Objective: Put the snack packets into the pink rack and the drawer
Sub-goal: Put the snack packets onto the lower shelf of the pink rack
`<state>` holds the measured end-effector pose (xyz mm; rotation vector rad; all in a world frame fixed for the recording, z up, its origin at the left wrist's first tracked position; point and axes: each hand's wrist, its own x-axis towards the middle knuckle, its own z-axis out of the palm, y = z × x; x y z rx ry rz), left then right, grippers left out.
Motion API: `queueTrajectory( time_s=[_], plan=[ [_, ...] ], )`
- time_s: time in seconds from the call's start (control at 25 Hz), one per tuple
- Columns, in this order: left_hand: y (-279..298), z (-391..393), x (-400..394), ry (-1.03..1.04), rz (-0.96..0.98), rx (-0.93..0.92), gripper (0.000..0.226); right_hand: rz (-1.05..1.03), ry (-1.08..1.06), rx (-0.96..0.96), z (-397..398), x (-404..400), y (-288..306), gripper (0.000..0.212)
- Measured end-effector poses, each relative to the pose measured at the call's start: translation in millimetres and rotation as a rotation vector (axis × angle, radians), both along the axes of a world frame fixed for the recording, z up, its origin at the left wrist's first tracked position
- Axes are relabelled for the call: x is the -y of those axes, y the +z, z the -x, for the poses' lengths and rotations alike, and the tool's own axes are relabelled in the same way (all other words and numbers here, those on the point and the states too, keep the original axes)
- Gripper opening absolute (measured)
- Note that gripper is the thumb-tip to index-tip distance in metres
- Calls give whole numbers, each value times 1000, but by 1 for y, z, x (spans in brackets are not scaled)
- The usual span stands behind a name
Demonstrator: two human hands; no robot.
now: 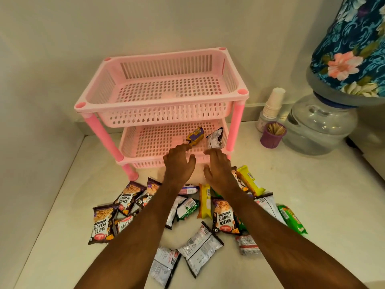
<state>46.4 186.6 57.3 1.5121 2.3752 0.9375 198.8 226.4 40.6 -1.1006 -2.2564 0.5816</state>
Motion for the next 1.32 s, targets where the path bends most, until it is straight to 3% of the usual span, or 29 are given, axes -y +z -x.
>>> queueTrajectory(
  time_s=[0.12, 0.24, 0.36, 0.52, 0.72, 0.88, 0.96, 1.12, 1.32],
  plan=[
    [-21, -11, 45, 13, -60, 61, 29, 84, -12, 59, -20, 24, -24, 40],
    [-47, -19, 82, -41, 10, 123, 26, 152, 37, 192, -30, 43, -43, 41],
    [-73, -20, 112, -78, 155, 21, 28, 207, 64, 345, -28, 57, -54, 46],
    [-87, -21, 126, -132, 288, -46, 47, 254, 47, 455, -21, 66, -60, 53],
    [-87, -31, 125, -149, 407, -246, 57, 245, 63, 610, -10, 71, -63, 76],
    [-87, -34, 124, -104, 422, -230, 58, 234, 36, 661, -3, 71, -68, 78],
    [-85, -34, 124, -70, 401, -186, 56, 256, 29, 625, -3, 70, -68, 81],
    [-79, -33, 129, 33, 299, -35, 56, 289, -53, 384, -5, 71, -69, 56],
    [-63, -24, 123, 184, 128, 237, 55, 432, -160, 46, -6, 70, -65, 67]
  ],
)
